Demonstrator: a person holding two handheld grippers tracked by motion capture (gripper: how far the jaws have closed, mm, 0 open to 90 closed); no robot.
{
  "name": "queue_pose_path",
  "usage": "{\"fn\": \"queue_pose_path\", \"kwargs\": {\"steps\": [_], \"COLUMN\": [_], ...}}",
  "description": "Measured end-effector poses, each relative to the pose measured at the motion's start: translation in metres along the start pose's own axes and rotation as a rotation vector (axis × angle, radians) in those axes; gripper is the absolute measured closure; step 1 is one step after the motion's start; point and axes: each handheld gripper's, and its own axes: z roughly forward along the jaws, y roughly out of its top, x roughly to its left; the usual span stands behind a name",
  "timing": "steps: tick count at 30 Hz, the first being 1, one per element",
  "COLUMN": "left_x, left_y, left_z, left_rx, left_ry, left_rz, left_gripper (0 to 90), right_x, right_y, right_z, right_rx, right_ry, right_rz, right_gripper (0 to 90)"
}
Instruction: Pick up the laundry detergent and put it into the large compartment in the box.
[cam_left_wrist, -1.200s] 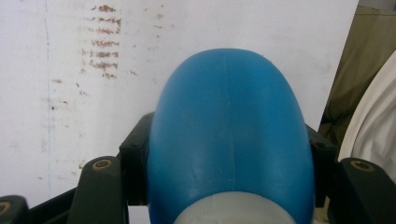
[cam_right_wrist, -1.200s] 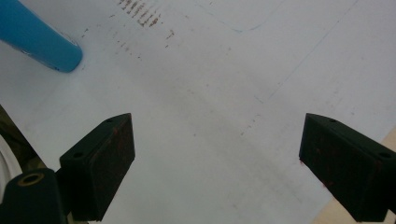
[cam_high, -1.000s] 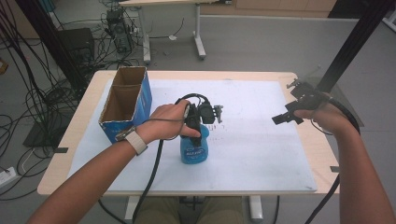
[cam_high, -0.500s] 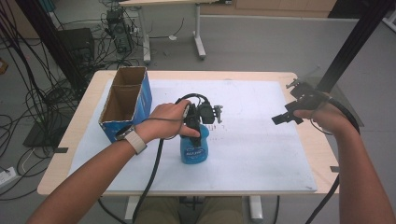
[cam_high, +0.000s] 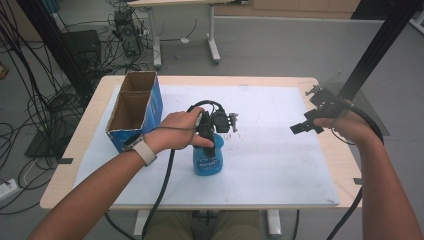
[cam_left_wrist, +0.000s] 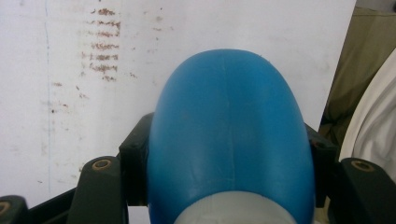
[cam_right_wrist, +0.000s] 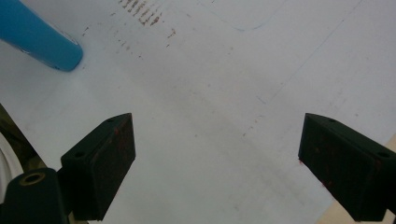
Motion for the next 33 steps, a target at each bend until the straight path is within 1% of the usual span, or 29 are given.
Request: {"fn": "queue_pose_path", "kwargs": {"steps": [14,21,33], "left_x": [-0.0006,-0.0007,-0.0016], "left_y": [-0.0012,-0.0012,-0.0023], "left_z": [0.0001,0.0000,0.0000], "left_rx": [-0.005,-0.005,-0.009], "left_ry": [0.001,0.002,0.003], "left_rz": [-0.001,0.002,0.001], "left_gripper": [37.9,37.9,37.9], "right_x": [0.0015,0.0005,0.0003], "right_y": [0.0012,0.0003,0.0005], "right_z": [-0.0022,-0.0019,-0.0015], "right_rx": [-0.003,-0.009,-0.004], "right_ry": [-0.007,-0.007,-0.008], "right_rz": [-0.008,0.004,0.001], "right_gripper": [11.0,11.0,11.0]}}
